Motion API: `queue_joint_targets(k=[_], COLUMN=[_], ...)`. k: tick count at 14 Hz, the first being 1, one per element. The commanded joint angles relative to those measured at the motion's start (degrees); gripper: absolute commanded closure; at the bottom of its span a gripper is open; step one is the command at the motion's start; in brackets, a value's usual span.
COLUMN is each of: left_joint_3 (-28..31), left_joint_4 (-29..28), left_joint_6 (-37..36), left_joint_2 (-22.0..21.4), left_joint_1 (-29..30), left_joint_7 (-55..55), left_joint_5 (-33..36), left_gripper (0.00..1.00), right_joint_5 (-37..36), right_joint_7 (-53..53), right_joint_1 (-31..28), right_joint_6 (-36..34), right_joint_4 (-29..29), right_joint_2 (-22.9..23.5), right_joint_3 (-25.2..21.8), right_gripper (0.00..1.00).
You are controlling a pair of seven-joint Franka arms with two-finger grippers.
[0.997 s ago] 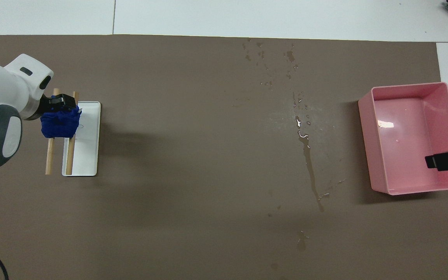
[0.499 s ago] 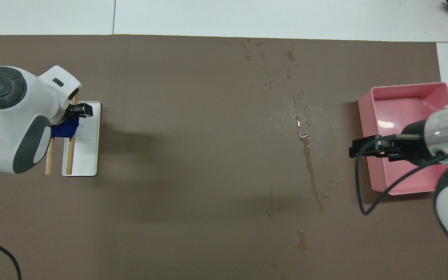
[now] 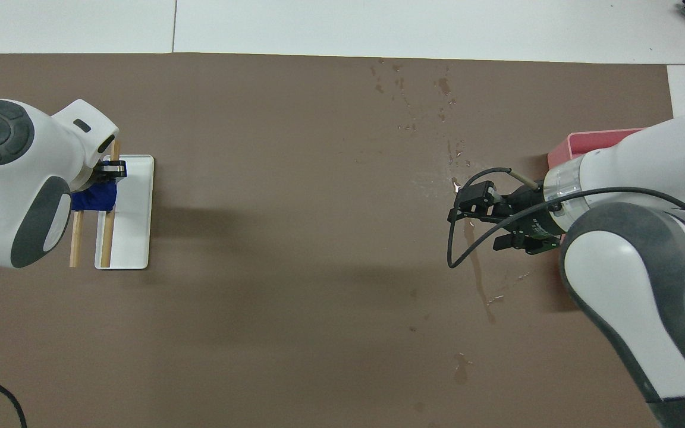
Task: Wipe water with towel using both arms
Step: 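Lift the blue towel with the left gripper while the right gripper approaches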
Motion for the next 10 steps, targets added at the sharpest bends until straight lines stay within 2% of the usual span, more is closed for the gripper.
queue_joint_targets(k=[1,3,5,8,10], left_joint_3=[0.2,0.5,0.2,-0.2,-0.3], left_joint_4=[6.5,11.1,13.1,16.0,16.0], left_joint_6=[-6.7,-10.9,-13.1,-12.7,-10.4], left_joint_2=[1.7,1.8,1.8,1.8,1.5], left_joint_1=[-0.4,0.2,-0.4,-4.2,-5.9], left_joint_7=[0.0,-2.6,-17.4,-42.1,-55.5], left_joint_5=[-7.7,-18.2,-22.9,-32.8,-40.8], left_gripper=[1.0,1.0,1.0,1.0,1.0], right_joint_5=[9.4,14.3,21.6,25.8,27.1], right_joint_7=[9.6,15.4,22.1,28.6,33.2], right_joint_1=[0.0,1.8,3.1,7.9,11.0], right_joint_6=[2.5,5.3,10.1,16.8,21.6], right_joint_4=[-0.4,-0.6,-2.3,-3.6,-3.6], right_joint_2=[0.8,1.8,2.7,2.6,2.8], right_joint_3=[0.3,0.4,0.4,0.4,0.4], right_gripper=[0.0,0.0,0.0,0.0,0.0])
